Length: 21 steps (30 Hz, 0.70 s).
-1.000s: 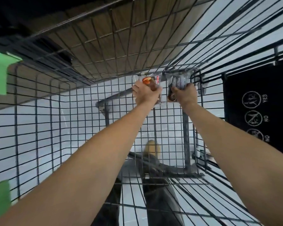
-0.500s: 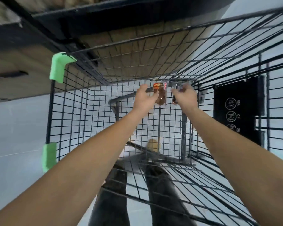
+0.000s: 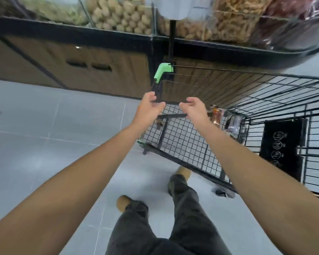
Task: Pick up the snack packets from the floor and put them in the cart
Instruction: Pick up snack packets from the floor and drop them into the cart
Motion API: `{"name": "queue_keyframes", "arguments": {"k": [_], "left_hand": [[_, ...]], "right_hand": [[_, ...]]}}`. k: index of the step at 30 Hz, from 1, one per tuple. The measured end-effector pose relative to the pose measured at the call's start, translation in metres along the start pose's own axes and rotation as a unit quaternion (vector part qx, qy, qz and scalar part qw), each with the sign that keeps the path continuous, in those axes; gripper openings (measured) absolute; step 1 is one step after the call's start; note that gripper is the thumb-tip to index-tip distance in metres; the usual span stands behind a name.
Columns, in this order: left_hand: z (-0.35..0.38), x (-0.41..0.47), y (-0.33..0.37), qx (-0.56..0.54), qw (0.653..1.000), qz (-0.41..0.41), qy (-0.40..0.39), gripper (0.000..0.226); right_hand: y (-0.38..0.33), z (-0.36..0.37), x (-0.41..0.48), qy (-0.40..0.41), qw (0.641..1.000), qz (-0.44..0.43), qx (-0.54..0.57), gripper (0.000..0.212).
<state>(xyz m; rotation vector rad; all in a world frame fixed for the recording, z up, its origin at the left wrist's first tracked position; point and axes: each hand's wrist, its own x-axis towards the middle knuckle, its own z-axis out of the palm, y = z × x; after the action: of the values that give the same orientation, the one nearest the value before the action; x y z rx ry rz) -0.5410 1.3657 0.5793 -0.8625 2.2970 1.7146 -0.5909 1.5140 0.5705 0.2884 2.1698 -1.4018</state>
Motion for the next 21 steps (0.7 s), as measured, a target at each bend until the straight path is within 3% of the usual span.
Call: {"name": "queue_keyframes", "arguments": {"k": [8, 16, 21], "left_hand": [[-0.208, -0.085, -0.069, -0.025, 0.995, -0.005, 0.1, 0.052], [-0.364, -0.16, -0.158, -0.071, 0.978, -0.043, 0.191, 0.052], [-0.448, -0.181, -0.207, -0.118, 0.948, -0.095, 0.278, 0.051]], "right_hand": [[-0.075, 0.176, -0.113, -0.081, 0.995, -0.052, 0.016, 0.041], [-0.119, 0.349, -0.194, -0.201, 0.973, -0.096, -0.067, 0.033], [-0.147, 0.456, -0.223, -0.264, 0.948, -0.126, -0.124, 0.027]]}}
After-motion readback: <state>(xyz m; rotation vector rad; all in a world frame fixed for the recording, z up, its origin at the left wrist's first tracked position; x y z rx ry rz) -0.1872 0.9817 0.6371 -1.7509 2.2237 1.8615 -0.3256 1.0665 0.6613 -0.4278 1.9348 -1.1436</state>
